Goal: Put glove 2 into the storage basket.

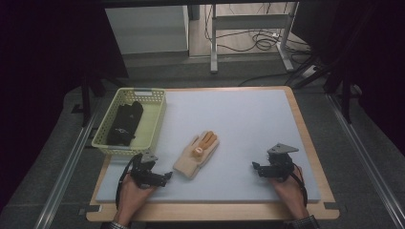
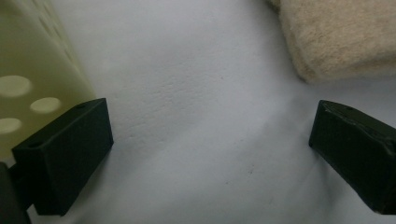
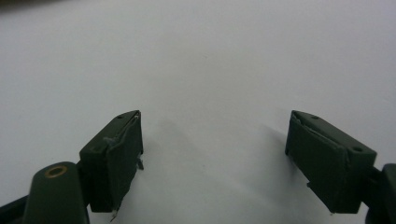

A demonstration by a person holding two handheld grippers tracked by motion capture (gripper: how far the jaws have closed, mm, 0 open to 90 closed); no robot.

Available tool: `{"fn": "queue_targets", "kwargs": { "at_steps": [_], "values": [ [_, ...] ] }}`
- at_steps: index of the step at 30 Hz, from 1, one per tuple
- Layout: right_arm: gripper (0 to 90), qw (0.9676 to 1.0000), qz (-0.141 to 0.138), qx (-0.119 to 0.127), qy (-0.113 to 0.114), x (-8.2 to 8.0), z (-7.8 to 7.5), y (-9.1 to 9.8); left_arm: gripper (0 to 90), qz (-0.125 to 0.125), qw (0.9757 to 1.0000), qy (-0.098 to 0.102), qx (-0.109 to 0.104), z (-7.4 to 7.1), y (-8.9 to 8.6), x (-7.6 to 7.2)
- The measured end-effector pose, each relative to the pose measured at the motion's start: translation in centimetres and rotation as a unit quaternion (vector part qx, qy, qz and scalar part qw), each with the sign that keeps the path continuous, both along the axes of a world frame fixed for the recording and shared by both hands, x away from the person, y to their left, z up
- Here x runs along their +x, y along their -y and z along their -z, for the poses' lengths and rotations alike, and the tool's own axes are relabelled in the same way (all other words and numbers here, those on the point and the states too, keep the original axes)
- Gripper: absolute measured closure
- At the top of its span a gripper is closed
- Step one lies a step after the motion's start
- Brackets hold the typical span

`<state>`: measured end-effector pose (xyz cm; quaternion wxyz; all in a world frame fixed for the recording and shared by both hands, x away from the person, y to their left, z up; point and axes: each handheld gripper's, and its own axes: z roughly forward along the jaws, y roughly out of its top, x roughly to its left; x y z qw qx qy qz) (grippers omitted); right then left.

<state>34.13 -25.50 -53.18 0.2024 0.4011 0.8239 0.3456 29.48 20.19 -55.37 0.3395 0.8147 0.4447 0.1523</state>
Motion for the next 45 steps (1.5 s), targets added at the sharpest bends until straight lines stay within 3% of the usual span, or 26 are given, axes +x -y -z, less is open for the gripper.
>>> {"fn": "queue_targets", "kwargs": {
  "at_steps": [6, 9, 13, 18, 20, 26, 30, 34, 37, 45],
  "values": [
    [18.0, 1.0000, 0.001, 0.000, 0.001, 0.0, 0.0, 0.0, 6.2, 0.015, 0.9999, 0.001, 0.006, -0.4, 0.2, -0.3],
    [18.0, 1.0000, 0.001, 0.000, 0.001, 0.0, 0.0, 0.0, 4.3, 0.037, 0.9992, -0.008, -0.011, -1.3, 1.1, -0.4],
    [18.0, 1.0000, 0.001, 0.000, 0.001, 0.0, 0.0, 0.0, 1.4, 0.058, 0.9981, -0.014, -0.017, -2.7, 2.0, -0.3],
    [18.0, 1.0000, 0.001, 0.000, 0.001, 0.0, 0.0, 0.0, 0.1, 0.067, 0.9970, -0.018, -0.034, -4.3, 3.2, 0.3],
    [18.0, 1.0000, 0.001, 0.000, 0.001, 0.0, 0.0, 0.0, 0.0, 0.074, 0.9966, -0.024, -0.025, -4.8, 4.9, 1.5],
    [18.0, 1.0000, 0.001, 0.001, 0.001, 0.0, 0.0, 0.0, 0.0, 0.079, 0.9959, -0.042, -0.011, -4.5, 7.4, 3.9],
    [18.0, 1.0000, 0.001, 0.001, 0.001, 0.0, 0.0, 0.0, 0.0, 0.079, 0.9951, -0.059, 0.005, -3.7, 9.1, 5.4],
    [17.9, 1.0000, 0.001, 0.001, 0.001, 0.0, 0.0, 0.0, 1.2, 0.075, 0.9934, -0.079, 0.037, -2.6, 11.0, 6.5],
    [17.9, 1.0000, 0.001, 0.001, 0.001, 0.0, 0.0, 0.0, 5.9, 0.066, 0.9928, -0.075, 0.065, -2.5, 11.8, 6.4],
    [17.9, 1.0000, 0.001, 0.000, 0.001, 0.0, 0.0, 0.0, 50.4, 0.074, 0.9933, -0.070, 0.053, -3.3, 11.8, 5.9]
  ]
}}
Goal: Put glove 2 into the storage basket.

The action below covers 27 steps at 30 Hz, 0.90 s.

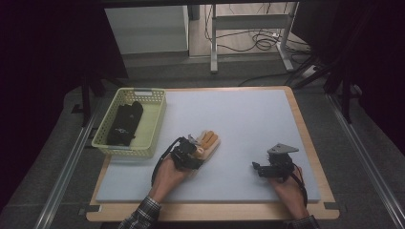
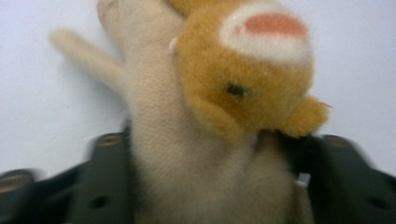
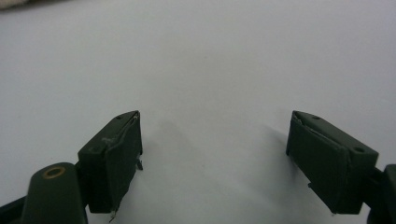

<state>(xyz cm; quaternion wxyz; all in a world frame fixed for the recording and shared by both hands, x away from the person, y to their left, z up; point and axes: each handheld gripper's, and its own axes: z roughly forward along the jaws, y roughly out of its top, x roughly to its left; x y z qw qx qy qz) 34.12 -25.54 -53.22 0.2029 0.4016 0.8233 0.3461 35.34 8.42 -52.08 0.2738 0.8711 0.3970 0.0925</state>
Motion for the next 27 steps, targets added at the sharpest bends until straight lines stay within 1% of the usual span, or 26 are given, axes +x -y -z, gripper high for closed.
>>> {"fn": "queue_targets", "kwargs": {
  "at_steps": [1, 2, 4, 5, 8, 9, 10, 11, 16, 17, 18, 20, 21, 24, 25, 27],
  "values": [
    [17.9, 1.0000, 0.000, 0.000, 0.000, 0.0, 0.0, 0.0, 55.1, 0.000, 1.0000, 0.000, 0.000, 0.0, 0.0, 0.0],
    [17.9, 1.0000, 0.000, 0.000, 0.000, 0.0, 0.0, 0.0, 55.1, 0.002, 1.0000, -0.004, -0.006, -0.1, -0.3, 0.1],
    [17.9, 1.0000, 0.000, 0.000, 0.000, 0.0, 0.0, 0.0, 66.0, 0.011, 0.9997, -0.008, -0.019, -0.2, -0.6, 0.0],
    [17.9, 1.0000, 0.000, 0.000, 0.000, 0.0, 0.0, 0.0, 68.0, 0.011, 0.9997, -0.008, -0.019, -0.2, -0.6, 0.0],
    [17.9, 1.0000, 0.000, 0.000, -0.001, 0.0, 0.0, 0.0, 73.2, 0.011, 0.9997, 0.002, -0.023, -1.0, -1.0, -0.1],
    [17.9, 1.0000, 0.000, 0.000, -0.001, 0.0, 0.0, 0.0, 73.9, 0.011, 0.9997, 0.002, -0.023, -1.0, -1.0, -0.1],
    [17.9, 1.0000, 0.000, 0.000, 0.000, 0.0, 0.0, 0.0, 74.2, 0.009, 0.9997, 0.002, -0.024, -1.5, -1.1, 0.0],
    [17.9, 1.0000, 0.000, 0.000, 0.000, 0.0, 0.0, 0.0, 74.5, 0.009, 0.9997, 0.002, -0.024, -1.5, -1.1, 0.0],
    [17.9, 1.0000, 0.000, 0.000, 0.000, 0.0, 0.0, 0.0, 75.4, 0.006, 0.9997, 0.007, -0.023, -2.9, -1.5, 0.5],
    [17.9, 1.0000, 0.000, 0.000, 0.000, 0.0, 0.0, 0.0, 75.4, 0.006, 0.9997, 0.007, -0.023, -2.9, -1.5, 0.5],
    [17.9, 1.0000, 0.000, 0.000, 0.000, 0.0, 0.0, 0.0, 75.4, 0.004, 0.9997, 0.006, -0.025, -3.3, -1.7, 0.6],
    [17.9, 1.0000, 0.000, 0.000, 0.000, 0.0, 0.0, 0.0, 75.4, 0.000, 0.9997, 0.011, -0.022, -4.4, -2.2, 0.8],
    [17.9, 1.0000, 0.000, 0.000, 0.000, 0.0, 0.0, 0.0, 75.4, 0.000, 0.9997, 0.011, -0.022, -4.4, -2.2, 0.8],
    [17.9, 1.0000, 0.000, 0.000, 0.000, 0.0, 0.0, 0.0, 75.3, -0.016, 0.9994, 0.015, -0.025, -6.0, -3.2, 1.3],
    [17.9, 1.0000, 0.000, 0.000, 0.000, 0.0, 0.0, 0.0, 75.2, -0.016, 0.9994, 0.015, -0.025, -6.0, -3.2, 1.3],
    [17.9, 1.0000, 0.000, 0.000, 0.000, 0.0, 0.0, 0.0, 75.0, -0.027, 0.9992, 0.020, -0.021, -6.8, -3.9, 1.6]
  ]
}}
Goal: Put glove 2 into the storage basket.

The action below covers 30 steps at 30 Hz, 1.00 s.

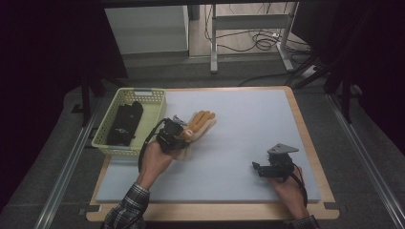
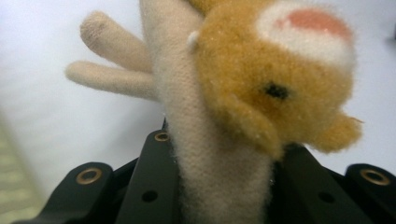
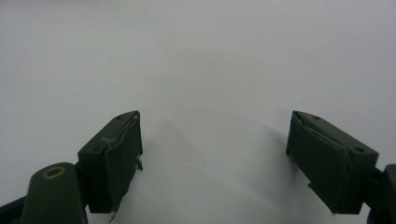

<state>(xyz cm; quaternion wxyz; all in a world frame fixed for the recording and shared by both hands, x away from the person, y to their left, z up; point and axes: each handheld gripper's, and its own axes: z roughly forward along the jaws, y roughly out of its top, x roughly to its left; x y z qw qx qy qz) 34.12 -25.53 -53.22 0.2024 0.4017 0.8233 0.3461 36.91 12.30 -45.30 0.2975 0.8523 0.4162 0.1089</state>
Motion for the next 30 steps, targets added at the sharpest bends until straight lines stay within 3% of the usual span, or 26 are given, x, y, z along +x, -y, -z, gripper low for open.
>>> {"fn": "queue_targets", "kwargs": {
  "at_steps": [7, 13, 14, 18, 21, 22, 24, 26, 30],
  "values": [
    [17.8, 1.0000, 0.000, 0.000, 0.000, 0.0, 0.0, 0.0, 74.5, -0.049, 0.9986, 0.006, 0.019, -2.9, -3.4, 1.5],
    [17.8, 1.0000, 0.001, 0.002, 0.001, 0.0, 0.0, 0.0, 74.2, -0.102, 0.9942, 0.012, 0.033, -4.9, -7.0, 2.6],
    [17.8, 1.0000, 0.001, 0.002, 0.001, 0.0, 0.0, 0.0, 74.1, -0.102, 0.9942, 0.012, 0.033, -4.9, -7.0, 2.6],
    [17.9, 1.0000, 0.000, 0.001, 0.001, 0.0, 0.0, 0.0, 73.7, -0.141, 0.9885, 0.009, 0.055, -5.6, -10.1, 3.6],
    [17.8, 1.0000, 0.000, 0.001, 0.001, 0.0, 0.0, 0.0, 73.4, -0.163, 0.9844, 0.004, 0.065, -5.5, -11.8, 4.0],
    [17.8, 1.0000, 0.000, 0.001, 0.001, 0.0, 0.0, 0.0, 73.3, -0.163, 0.9844, 0.004, 0.065, -5.5, -11.8, 4.0],
    [17.8, 1.0000, 0.000, 0.001, 0.001, 0.0, 0.0, 0.0, 73.2, -0.186, 0.9799, -0.008, 0.073, -4.9, -13.3, 4.6],
    [17.8, 1.0000, 0.000, 0.001, 0.000, 0.0, 0.0, 0.0, 73.2, -0.195, 0.9776, -0.016, 0.077, -4.4, -14.0, 4.9],
    [17.8, 1.0000, 0.001, 0.001, 0.000, 0.0, 0.0, 0.0, 73.0, -0.208, 0.9725, -0.043, 0.094, -2.2, -15.1, 6.1]
  ]
}}
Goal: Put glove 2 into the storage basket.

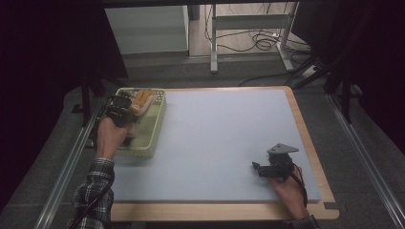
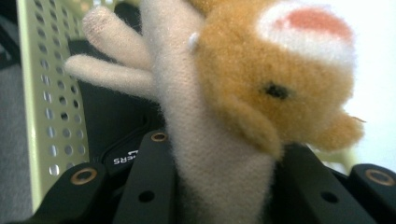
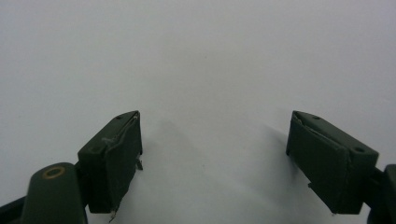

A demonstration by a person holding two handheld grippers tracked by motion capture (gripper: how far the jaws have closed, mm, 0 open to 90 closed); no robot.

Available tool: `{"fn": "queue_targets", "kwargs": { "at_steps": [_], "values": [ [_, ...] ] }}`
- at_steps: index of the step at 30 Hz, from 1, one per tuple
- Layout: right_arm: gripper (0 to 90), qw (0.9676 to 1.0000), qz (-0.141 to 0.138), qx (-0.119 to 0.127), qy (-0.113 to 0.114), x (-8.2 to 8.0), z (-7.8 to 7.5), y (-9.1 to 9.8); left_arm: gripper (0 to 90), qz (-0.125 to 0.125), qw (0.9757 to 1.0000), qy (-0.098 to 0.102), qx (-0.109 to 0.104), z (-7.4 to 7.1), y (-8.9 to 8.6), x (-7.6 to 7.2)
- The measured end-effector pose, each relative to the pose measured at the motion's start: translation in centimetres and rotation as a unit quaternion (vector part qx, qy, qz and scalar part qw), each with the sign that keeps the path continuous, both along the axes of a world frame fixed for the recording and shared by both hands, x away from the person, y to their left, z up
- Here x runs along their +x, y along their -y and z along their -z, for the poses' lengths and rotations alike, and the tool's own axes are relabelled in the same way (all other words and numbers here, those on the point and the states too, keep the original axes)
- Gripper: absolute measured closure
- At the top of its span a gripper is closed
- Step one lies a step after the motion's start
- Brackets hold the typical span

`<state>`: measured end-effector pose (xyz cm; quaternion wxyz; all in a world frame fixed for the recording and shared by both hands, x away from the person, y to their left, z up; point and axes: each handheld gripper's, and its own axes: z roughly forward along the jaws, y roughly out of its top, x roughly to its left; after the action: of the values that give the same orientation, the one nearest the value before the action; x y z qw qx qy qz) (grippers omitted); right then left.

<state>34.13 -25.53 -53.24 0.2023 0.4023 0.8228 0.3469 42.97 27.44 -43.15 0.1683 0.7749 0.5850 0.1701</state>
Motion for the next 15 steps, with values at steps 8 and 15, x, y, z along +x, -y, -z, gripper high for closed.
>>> {"fn": "queue_targets", "kwargs": {
  "at_steps": [8, 15],
  "values": [
    [17.8, 1.0000, 0.000, 0.001, 0.000, 0.0, 0.0, 0.0, 72.3, -0.005, 0.9993, -0.035, 0.010, 3.9, 0.5, 2.4],
    [17.8, 1.0000, 0.000, 0.000, 0.000, 0.0, 0.0, 0.0, 66.2, 0.023, 0.9979, -0.059, -0.018, 6.0, 2.4, 4.3]
  ]
}}
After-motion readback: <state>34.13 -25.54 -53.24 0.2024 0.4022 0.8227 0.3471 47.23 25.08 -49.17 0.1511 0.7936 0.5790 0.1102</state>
